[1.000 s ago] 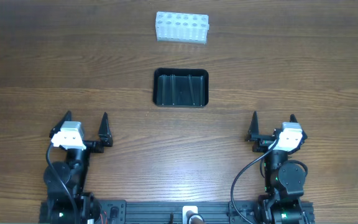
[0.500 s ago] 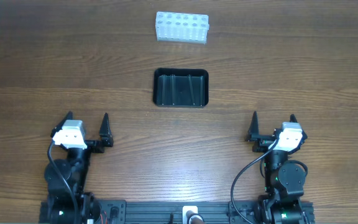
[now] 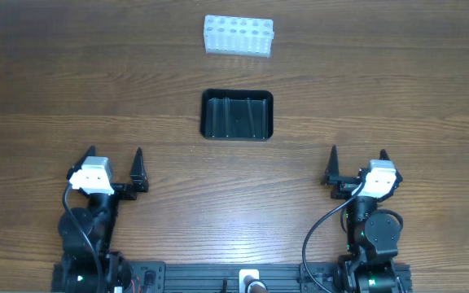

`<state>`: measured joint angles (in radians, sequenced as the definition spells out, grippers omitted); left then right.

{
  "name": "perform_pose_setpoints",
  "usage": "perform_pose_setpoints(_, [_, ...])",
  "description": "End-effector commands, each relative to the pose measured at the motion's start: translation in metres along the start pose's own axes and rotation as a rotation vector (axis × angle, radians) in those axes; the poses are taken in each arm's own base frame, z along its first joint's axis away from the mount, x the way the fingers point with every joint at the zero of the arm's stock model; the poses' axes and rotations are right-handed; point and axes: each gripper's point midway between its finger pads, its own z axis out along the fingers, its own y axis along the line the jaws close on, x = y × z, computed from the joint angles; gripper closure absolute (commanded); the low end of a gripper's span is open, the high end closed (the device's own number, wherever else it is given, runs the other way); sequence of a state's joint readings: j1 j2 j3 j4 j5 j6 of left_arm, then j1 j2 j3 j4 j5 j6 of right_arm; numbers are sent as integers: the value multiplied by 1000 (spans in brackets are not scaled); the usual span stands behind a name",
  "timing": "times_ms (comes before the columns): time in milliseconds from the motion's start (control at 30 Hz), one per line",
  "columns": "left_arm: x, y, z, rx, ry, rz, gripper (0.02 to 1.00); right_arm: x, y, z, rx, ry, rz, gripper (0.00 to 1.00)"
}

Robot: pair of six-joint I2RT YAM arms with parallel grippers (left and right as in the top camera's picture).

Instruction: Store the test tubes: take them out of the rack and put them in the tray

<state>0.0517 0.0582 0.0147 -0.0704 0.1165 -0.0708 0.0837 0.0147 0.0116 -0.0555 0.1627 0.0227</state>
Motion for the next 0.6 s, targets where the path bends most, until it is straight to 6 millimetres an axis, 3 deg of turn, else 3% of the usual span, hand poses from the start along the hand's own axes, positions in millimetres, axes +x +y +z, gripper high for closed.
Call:
perform_pose_setpoints(33, [4,-1,1,5,9,14,18,3,0,0,-3,4,-2,9])
perform_pose_setpoints(600, [-1,-1,-1,6,-15,17,20,3,0,0,-3,4,-2,7])
